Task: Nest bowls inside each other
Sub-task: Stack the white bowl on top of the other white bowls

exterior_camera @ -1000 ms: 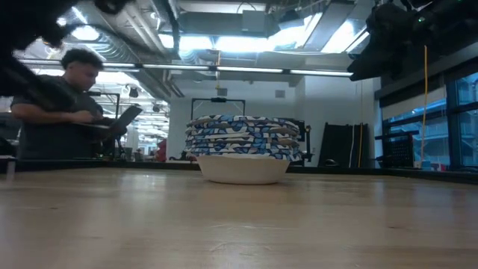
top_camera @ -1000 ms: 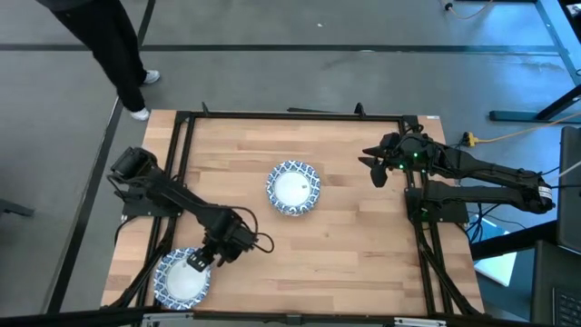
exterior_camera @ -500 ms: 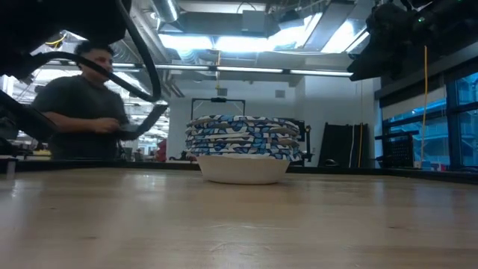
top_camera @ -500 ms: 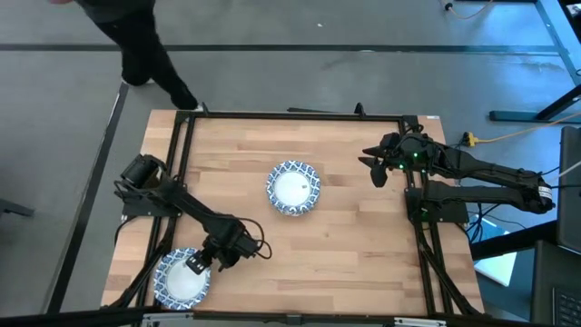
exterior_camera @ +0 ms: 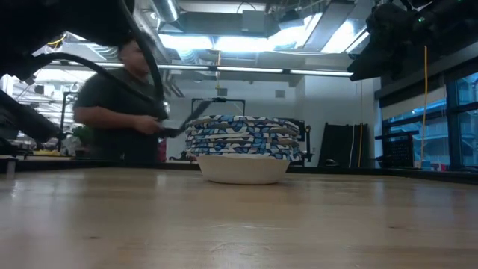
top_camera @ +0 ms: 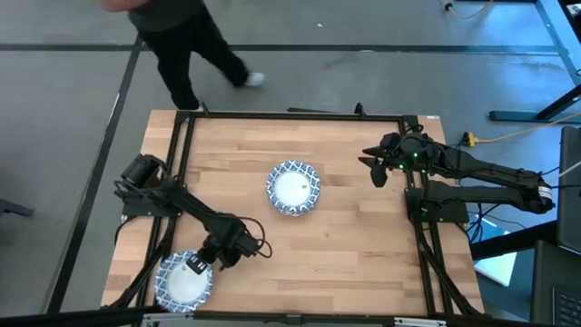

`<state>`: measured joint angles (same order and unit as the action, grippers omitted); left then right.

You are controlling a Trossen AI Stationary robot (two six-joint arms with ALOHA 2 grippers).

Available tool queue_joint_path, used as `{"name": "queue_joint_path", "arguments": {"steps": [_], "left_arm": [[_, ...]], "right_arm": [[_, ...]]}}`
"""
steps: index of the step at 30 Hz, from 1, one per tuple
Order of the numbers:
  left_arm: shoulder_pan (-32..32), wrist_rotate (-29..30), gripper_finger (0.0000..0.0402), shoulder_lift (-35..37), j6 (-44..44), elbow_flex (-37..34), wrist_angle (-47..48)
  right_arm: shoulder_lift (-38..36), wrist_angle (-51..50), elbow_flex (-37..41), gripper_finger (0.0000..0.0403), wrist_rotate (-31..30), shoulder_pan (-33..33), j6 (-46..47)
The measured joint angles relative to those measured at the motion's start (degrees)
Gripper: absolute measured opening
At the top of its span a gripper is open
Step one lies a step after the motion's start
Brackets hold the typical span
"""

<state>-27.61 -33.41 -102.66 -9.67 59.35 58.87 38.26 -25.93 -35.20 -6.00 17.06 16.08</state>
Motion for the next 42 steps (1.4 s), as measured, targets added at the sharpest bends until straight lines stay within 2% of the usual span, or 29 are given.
{"name": "queue_joint_path", "arguments": {"steps": [3, 9, 17, 22, 25, 32, 36, 42], "left_arm": [[1.5, -4.3, 0.0006, -0.1, 1.3, 0.0, -0.5], [7.9, -8.4, 0.0003, 0.0, 5.1, 0.0, -3.4], [20.4, -20.3, 0.0001, 1.3, 10.6, 0.0, -12.3], [29.0, -24.1, 0.0001, 4.5, 15.4, 0.2, -17.3], [34.2, -23.0, 0.0001, 6.8, 21.4, 0.5, -23.6], [46.3, -16.6, 0.0, 12.1, 45.9, 0.7, -43.3], [51.3, -13.3, 0.0, 14.6, 52.5, 0.7, -43.9], [55.6, -5.1, 0.0, 13.8, 53.0, 0.7, -38.0]], "right_arm": [[0.0, 0.0, 0.0, 0.0162, 0.0, 0.0, 0.1], [0.0, 0.0, 0.0, 0.0162, 0.0, 0.0, 0.1], [0.0, -0.1, 0.0, 0.0162, 0.0, 0.0, -1.4], [0.0, -0.2, 0.0, 0.0162, 0.1, 0.0, -3.0], [0.0, -0.3, 0.0, 0.0162, 0.1, 0.0, -3.1], [0.0, -0.6, 0.0, 0.0162, 1.7, 0.0, -4.4], [0.0, -1.5, 0.0, 0.0162, 1.7, 0.0, -4.8], [0.0, -1.8, 0.0, 0.0162, 1.7, 0.0, -6.5]]}}
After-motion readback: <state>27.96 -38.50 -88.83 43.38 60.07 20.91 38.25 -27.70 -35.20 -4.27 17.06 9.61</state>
